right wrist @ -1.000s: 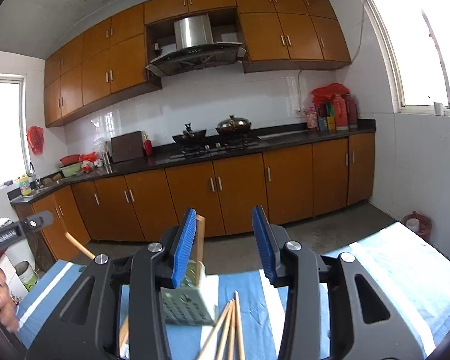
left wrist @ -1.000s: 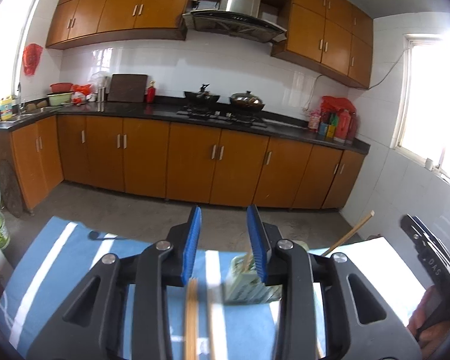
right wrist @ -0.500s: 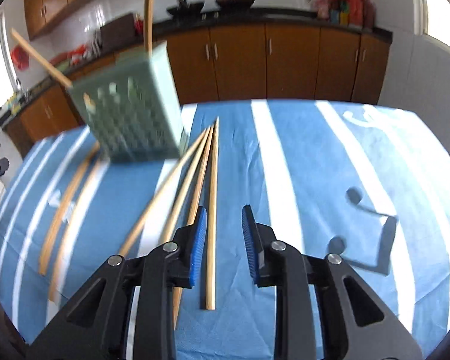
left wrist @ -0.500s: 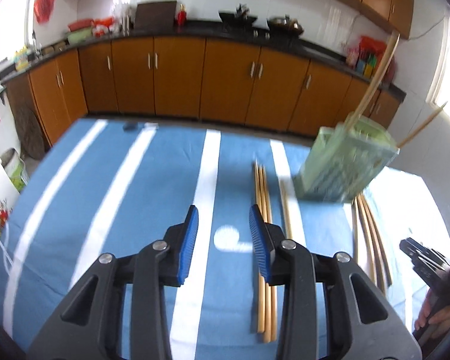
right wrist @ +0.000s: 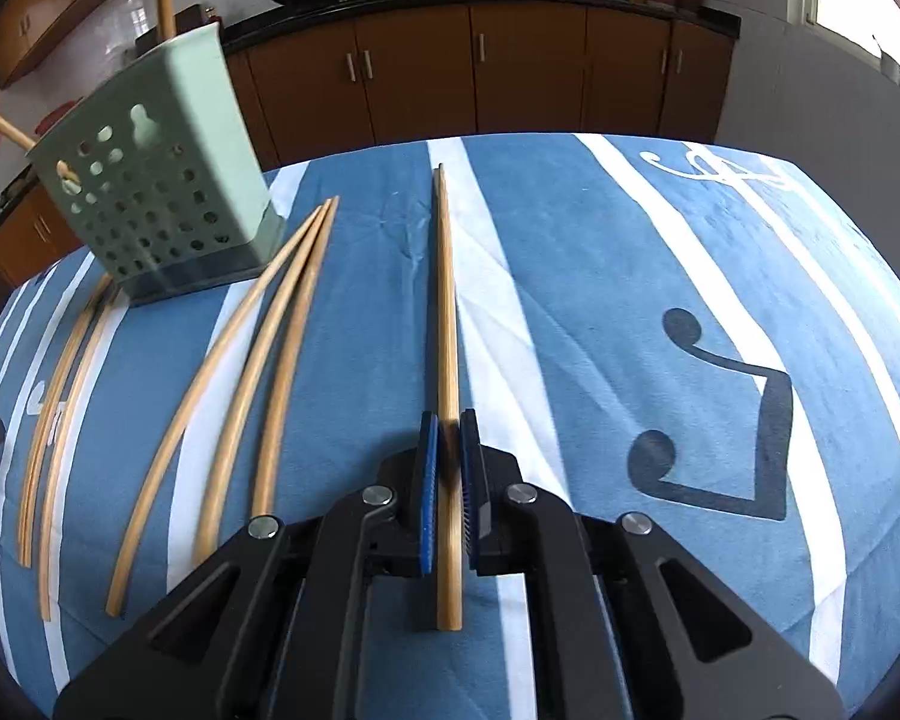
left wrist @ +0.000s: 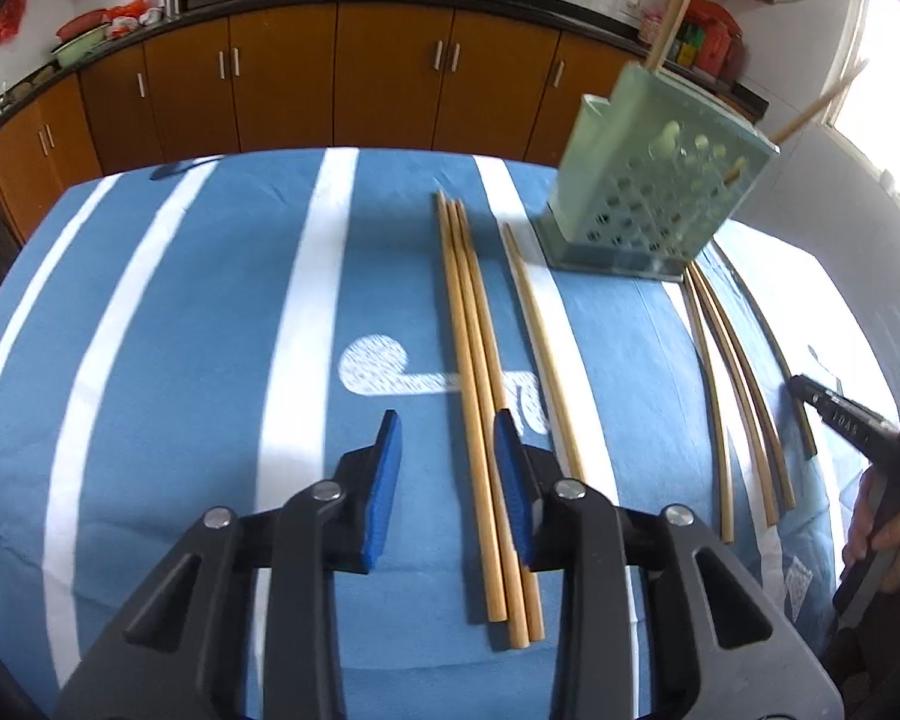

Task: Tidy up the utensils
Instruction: 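Return to the table and close the right gripper on a chopstick while the left grasps another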

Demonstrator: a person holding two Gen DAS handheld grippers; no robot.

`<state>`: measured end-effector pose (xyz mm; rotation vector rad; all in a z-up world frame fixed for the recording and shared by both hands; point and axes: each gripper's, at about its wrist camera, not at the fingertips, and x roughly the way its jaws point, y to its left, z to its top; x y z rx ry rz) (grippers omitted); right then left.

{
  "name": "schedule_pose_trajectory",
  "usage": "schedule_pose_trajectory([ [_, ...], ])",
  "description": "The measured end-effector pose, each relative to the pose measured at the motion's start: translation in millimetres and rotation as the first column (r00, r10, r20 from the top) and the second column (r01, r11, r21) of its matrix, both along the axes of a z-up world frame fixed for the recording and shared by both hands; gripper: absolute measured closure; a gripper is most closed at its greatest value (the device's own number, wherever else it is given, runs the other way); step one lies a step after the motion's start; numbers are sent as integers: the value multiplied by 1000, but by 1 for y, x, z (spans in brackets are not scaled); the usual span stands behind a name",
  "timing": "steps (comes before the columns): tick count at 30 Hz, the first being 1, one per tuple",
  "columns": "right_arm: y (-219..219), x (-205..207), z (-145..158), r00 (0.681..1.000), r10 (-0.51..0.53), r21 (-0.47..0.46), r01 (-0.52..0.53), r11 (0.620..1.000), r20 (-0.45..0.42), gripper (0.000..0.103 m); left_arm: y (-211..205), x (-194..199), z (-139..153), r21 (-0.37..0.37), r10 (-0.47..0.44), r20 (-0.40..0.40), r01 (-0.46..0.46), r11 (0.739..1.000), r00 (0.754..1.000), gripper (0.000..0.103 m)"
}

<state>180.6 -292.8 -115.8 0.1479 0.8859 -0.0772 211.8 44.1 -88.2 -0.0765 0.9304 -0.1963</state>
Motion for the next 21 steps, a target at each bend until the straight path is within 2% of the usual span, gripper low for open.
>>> schedule_pose_trajectory([
  [3,1,-1,-1,1000,16,-25,-16,1000,1,95,-8,3,-9,16,-21,-24,21,1000,999,83],
  [8,1,0,-2,1000,18,-23,-18,1000,4,95,-13,2,-16,69,-25,-23,27,997,999,84],
  [11,2,1,-2,1000,21,-22,-20,1000,5,95,-14,4,-19,67,-29,-34,31,997,999,84],
  [15,6,-1,-1,999,36,-19,-35,999,10,95,-19,2,-20,108,-24,-14,26,994,1000,86],
  [17,9,-2,-1,999,42,-33,-41,999,11,95,-18,4,-20,124,-9,-8,10,992,1000,95],
  [21,4,-3,-2,1000,10,-28,-10,1000,14,95,5,14,-20,122,85,-8,-83,989,996,95],
])
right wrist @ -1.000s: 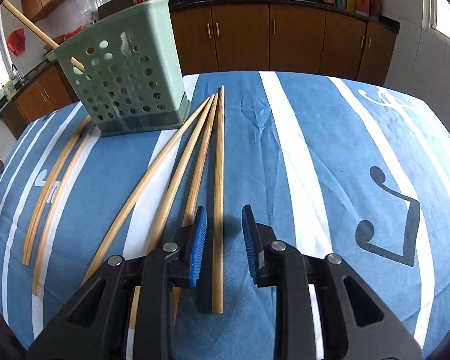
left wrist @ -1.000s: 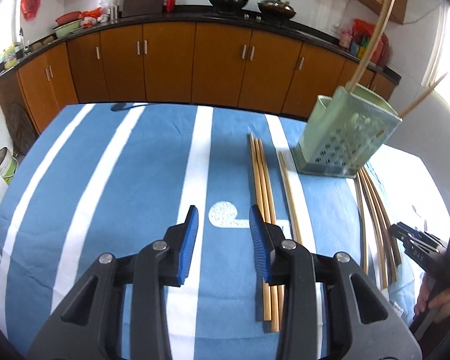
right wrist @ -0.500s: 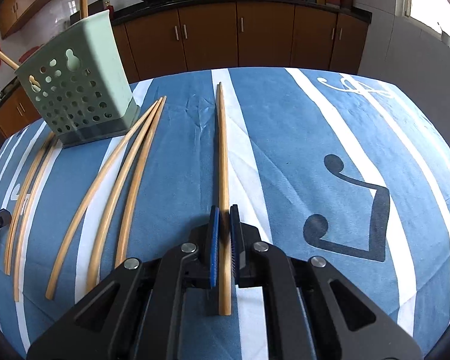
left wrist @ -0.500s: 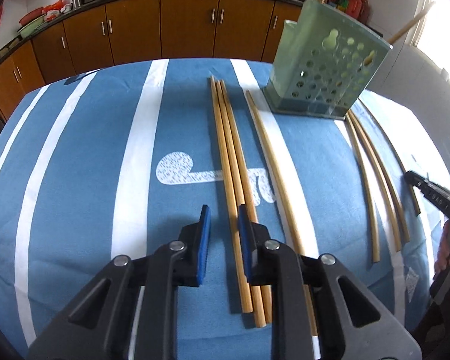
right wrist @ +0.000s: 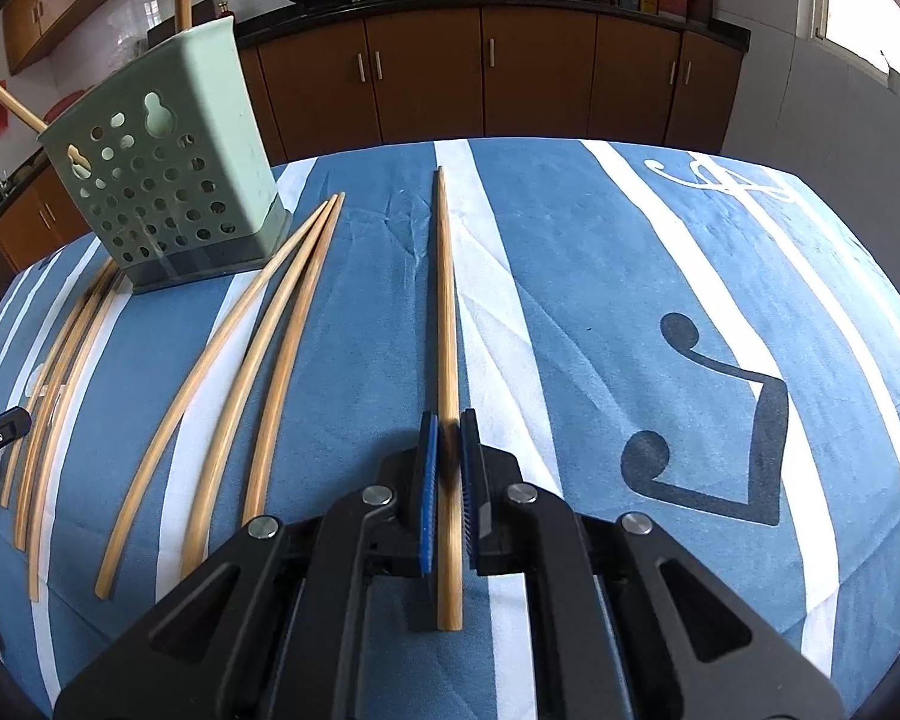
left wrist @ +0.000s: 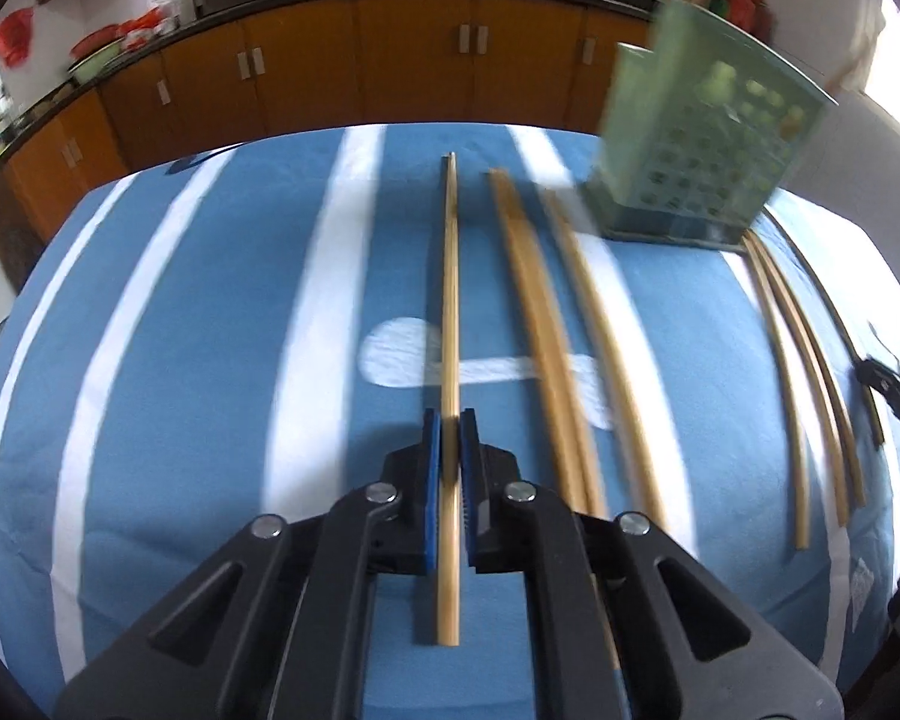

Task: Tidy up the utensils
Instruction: 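Return to the table and close the right gripper on a chopstick while the left grasps another, then lift both held chopsticks upright and carry them over the green basket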

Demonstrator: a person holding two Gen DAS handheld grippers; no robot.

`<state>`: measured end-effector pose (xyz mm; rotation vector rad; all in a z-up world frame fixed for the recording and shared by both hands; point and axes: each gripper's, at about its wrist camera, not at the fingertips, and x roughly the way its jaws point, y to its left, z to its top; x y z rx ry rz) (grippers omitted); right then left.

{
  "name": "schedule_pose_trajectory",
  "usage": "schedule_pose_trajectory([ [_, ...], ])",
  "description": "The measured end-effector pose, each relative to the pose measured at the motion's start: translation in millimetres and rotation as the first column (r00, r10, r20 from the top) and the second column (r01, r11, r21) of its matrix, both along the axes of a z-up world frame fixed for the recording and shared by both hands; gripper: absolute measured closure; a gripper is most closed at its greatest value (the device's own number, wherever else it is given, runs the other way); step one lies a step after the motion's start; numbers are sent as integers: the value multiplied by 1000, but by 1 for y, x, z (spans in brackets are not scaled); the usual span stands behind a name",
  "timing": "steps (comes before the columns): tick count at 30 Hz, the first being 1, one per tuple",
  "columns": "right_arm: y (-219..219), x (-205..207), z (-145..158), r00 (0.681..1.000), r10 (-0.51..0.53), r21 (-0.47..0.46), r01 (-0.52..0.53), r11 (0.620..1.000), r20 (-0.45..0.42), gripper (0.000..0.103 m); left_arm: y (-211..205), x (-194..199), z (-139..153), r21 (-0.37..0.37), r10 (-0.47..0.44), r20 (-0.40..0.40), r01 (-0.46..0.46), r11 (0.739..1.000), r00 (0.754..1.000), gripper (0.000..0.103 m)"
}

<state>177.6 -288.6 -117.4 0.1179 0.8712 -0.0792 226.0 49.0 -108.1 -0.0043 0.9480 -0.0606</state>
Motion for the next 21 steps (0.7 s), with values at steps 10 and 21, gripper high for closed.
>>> schedule_pose_trajectory([
  [10,-7,-4,-1,1000,-9,-1,9,1000,25,95,25,0,-1,-42,17,41,-15,999,999,92],
  [21,-8,-6,-2,1000,-9,12,8,1000,27,94,24,-3,-3,-46,10,69,-7,999,998,91],
])
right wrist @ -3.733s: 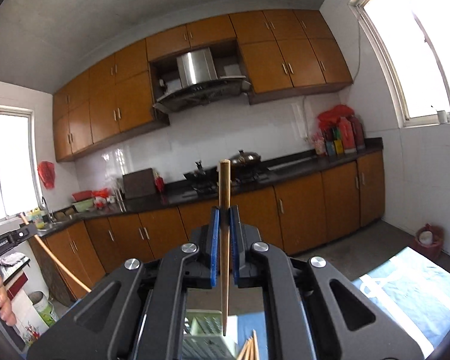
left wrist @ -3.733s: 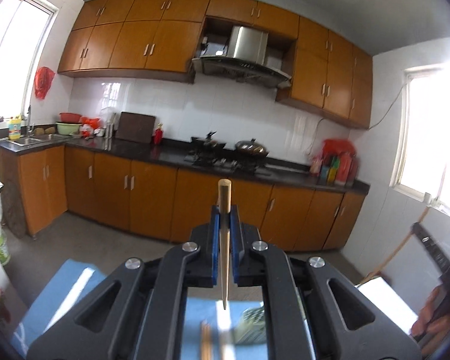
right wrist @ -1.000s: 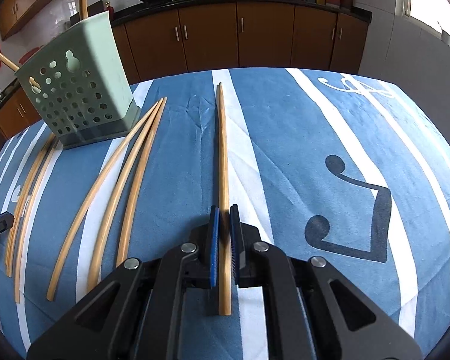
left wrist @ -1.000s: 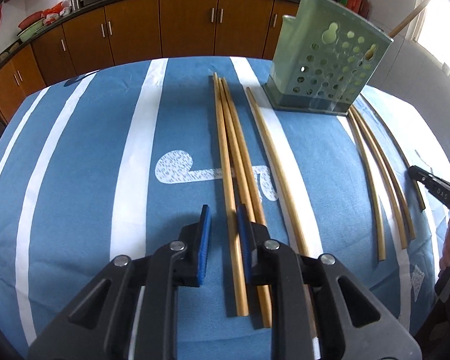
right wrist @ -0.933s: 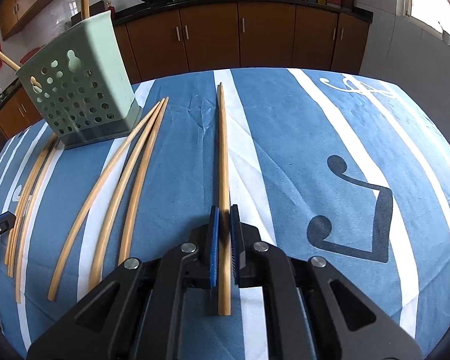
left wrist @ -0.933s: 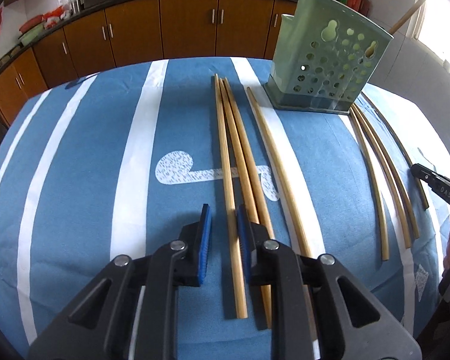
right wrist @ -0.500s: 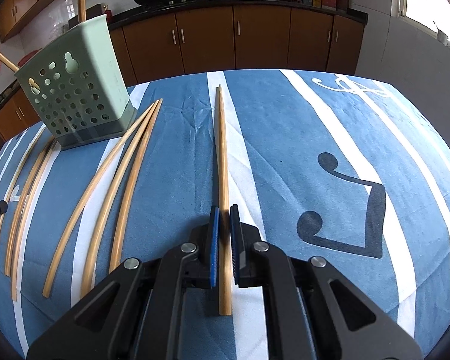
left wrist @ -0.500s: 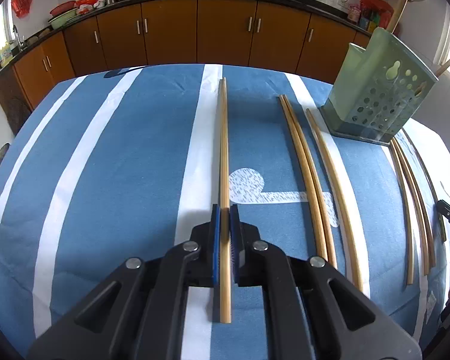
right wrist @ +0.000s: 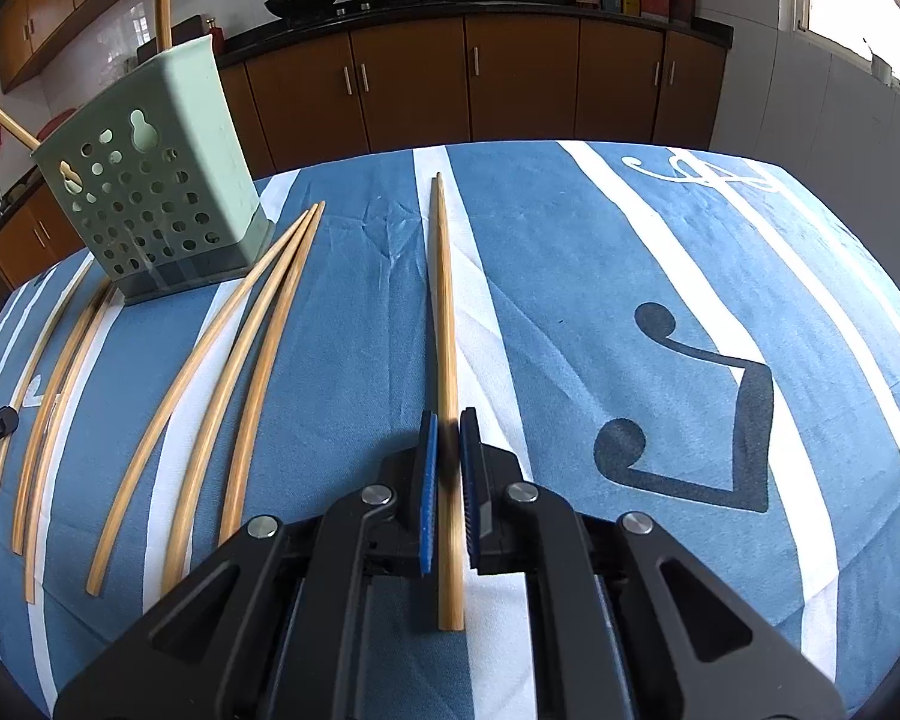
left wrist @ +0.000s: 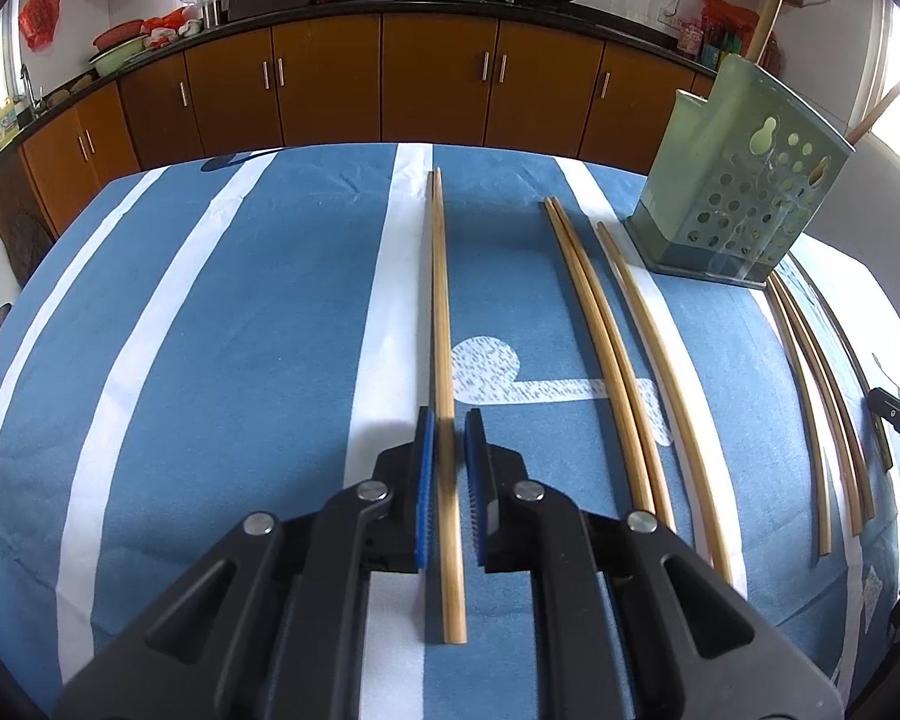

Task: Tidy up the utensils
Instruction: 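Lift both held chopsticks upright and carry them over the green basket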

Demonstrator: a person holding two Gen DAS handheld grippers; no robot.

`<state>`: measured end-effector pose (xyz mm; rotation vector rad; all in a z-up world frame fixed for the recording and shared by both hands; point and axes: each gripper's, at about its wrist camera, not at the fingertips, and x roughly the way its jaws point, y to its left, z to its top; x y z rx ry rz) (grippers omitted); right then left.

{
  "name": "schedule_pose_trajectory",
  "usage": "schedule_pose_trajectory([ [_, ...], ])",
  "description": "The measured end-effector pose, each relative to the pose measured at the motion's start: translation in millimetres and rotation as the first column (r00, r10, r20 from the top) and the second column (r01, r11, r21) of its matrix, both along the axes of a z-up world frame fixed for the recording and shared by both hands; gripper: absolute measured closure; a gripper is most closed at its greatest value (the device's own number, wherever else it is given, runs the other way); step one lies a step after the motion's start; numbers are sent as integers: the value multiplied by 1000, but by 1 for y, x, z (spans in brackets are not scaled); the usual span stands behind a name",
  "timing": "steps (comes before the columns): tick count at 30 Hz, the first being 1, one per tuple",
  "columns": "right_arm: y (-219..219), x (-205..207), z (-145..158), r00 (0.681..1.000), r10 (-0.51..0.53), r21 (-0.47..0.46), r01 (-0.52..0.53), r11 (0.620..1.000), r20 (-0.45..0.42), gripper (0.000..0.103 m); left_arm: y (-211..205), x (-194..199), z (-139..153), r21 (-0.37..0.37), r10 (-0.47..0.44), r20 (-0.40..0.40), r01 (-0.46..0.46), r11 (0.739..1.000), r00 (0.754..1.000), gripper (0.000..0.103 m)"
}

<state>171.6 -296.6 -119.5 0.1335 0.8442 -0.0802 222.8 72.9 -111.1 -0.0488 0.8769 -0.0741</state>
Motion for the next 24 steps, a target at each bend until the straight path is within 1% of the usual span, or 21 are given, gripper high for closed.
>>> schedule_pose_trajectory([
  [4,1,0,1,1000,0,-1,0,1000,0,94,1,-1,0,-4,0,-1,0,1000,1000,91],
  [13,-1,-12,0,1000,3,2,-3,1000,0,94,2,-11,0,14,-2,-9,2,1000,1000,91],
  [16,0,-14,-1,1000,5,3,-5,1000,0,94,0,-16,-1,27,0,-4,0,1000,1000,92],
  [18,-1,-16,-1,1000,8,7,-8,1000,1,95,-1,-19,-1,43,1,-1,-1,999,1000,95],
  [20,-1,-18,0,1000,6,10,-6,1000,2,95,-1,-21,0,46,2,-10,-2,999,1000,95],
  [22,-5,-23,6,1000,-2,24,2,1000,28,96,1,-22,2,45,7,-34,-5,999,999,95],
  [24,-9,-31,19,997,-11,34,8,999,74,96,3,-24,7,45,11,-30,-9,999,999,95],
])
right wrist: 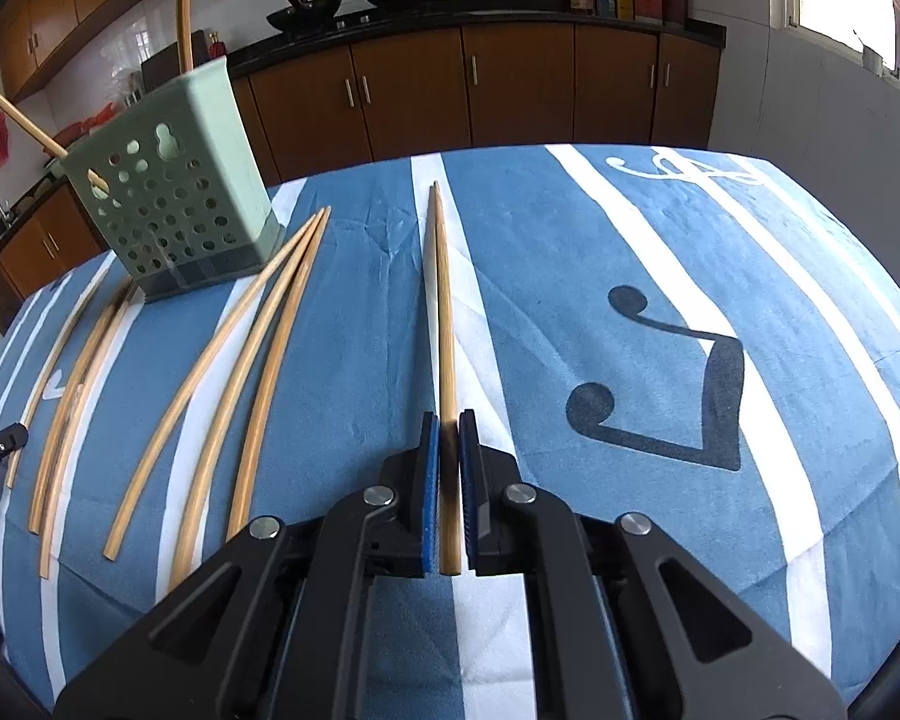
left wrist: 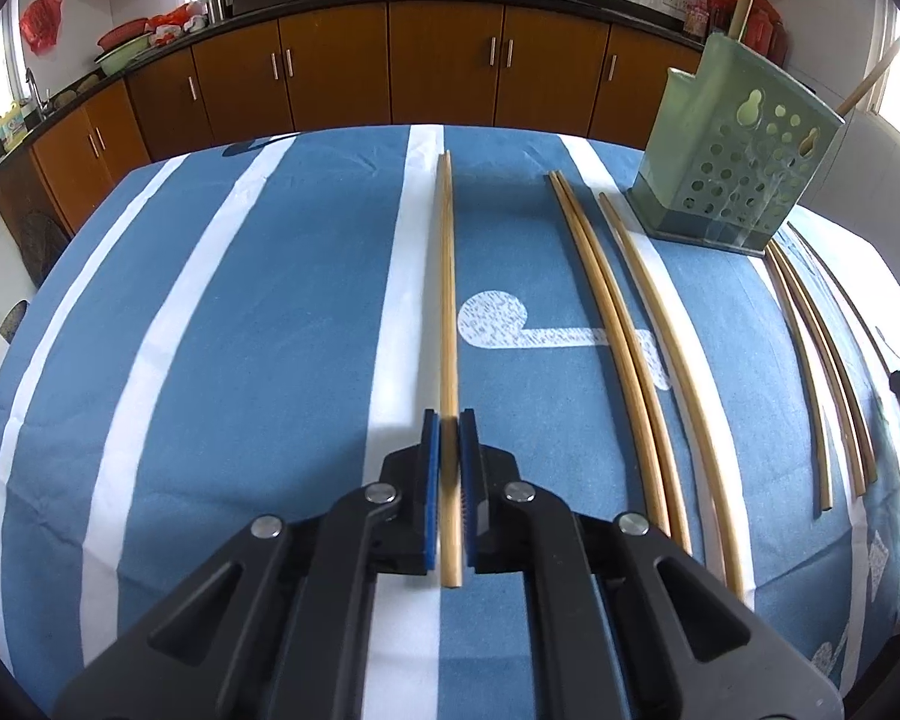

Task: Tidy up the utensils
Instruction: 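Lift both held chopsticks upright and carry them over the green basket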

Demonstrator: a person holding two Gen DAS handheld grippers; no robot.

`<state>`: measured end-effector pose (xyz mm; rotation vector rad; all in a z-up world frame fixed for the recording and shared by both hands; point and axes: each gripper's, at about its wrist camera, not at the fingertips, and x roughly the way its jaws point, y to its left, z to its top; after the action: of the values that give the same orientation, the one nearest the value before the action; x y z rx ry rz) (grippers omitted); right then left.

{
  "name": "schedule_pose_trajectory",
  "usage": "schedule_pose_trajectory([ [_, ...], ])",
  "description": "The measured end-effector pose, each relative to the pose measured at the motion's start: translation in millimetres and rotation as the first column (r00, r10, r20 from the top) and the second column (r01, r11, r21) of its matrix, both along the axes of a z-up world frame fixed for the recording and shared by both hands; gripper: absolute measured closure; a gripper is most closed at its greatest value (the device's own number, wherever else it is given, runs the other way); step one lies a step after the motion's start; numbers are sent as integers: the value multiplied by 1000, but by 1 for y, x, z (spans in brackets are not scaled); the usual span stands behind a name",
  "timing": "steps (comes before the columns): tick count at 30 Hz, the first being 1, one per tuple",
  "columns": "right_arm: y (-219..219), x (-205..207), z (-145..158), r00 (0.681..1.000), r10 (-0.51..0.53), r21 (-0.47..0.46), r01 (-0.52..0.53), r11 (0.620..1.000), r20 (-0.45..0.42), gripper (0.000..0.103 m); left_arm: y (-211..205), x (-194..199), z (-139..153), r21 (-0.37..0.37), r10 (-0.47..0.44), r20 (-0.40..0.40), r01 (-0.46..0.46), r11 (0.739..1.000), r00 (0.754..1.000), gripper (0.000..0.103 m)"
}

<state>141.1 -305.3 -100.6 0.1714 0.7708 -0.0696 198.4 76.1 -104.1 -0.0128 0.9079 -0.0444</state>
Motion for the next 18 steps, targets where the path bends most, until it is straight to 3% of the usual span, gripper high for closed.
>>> schedule_pose_trajectory([
  [9,-11,-16,52,987,-21,8,20,1000,161,96,7,-19,57,-41,7,142,-2,999,990,96],
  [18,-10,-20,76,969,-39,30,32,999,246,96,12,-26,108,-99,41,275,-15,995,961,96],
])
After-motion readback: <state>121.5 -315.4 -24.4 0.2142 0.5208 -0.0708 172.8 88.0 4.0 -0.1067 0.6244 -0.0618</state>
